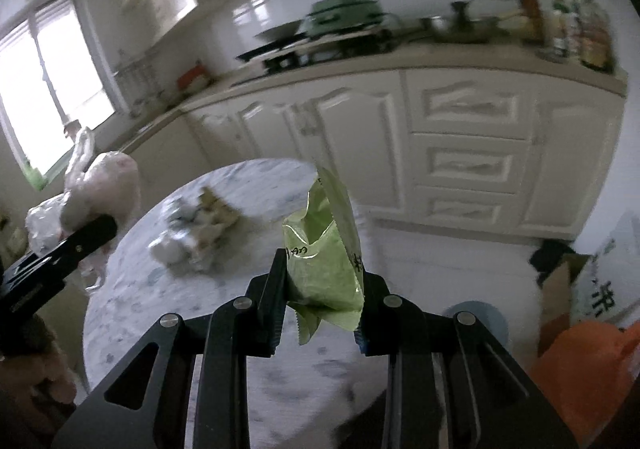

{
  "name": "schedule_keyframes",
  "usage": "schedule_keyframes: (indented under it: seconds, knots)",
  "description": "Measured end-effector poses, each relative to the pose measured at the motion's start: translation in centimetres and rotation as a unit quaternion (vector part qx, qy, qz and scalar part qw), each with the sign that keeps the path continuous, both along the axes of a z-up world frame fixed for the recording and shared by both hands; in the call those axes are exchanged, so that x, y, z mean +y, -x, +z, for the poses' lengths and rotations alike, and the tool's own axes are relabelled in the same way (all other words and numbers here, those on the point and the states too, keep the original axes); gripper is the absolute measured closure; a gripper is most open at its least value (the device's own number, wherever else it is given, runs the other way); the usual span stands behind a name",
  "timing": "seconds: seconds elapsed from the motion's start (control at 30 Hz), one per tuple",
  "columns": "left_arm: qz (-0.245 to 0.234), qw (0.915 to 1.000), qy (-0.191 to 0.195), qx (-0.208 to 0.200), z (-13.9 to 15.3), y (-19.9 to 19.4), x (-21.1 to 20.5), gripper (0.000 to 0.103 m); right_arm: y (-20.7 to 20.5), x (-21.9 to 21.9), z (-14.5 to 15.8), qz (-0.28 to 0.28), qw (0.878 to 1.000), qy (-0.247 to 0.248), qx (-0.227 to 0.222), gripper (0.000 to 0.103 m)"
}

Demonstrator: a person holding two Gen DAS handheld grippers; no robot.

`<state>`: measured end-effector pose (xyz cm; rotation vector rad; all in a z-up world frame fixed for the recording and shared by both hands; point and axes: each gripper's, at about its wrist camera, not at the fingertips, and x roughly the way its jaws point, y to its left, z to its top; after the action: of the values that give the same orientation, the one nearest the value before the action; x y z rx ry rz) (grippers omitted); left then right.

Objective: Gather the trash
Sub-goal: 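Carry both items to the blue bin and release them inside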

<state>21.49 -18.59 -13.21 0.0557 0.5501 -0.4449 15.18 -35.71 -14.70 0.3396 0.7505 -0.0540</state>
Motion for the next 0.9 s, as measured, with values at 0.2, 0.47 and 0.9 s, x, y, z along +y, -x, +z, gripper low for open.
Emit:
schedule_keyframes:
  seconds: [0.2,0.47,0.9]
  knots:
    - [-0.06,0.9982,0.003,-0.001,-0.3,-1.7,-4.4,0.067,2.4,-5.7,1.0,-0.057,0.998,0.016,-0.002,0.076]
    - [-0.15,0.9873,-0.01,0.052,-3.2,-6.5,-13.0,0.067,3.5,-12.2,-1.5,-0.113,0.993,0.019,0.031,0.075]
    - [-0.208,0.9554,-0.087,0.191,-13.3,-14.1,-25.8,0.067,1.3,-21.5,-13.5,-0.166,0.975,-0.065,0.135,0.075]
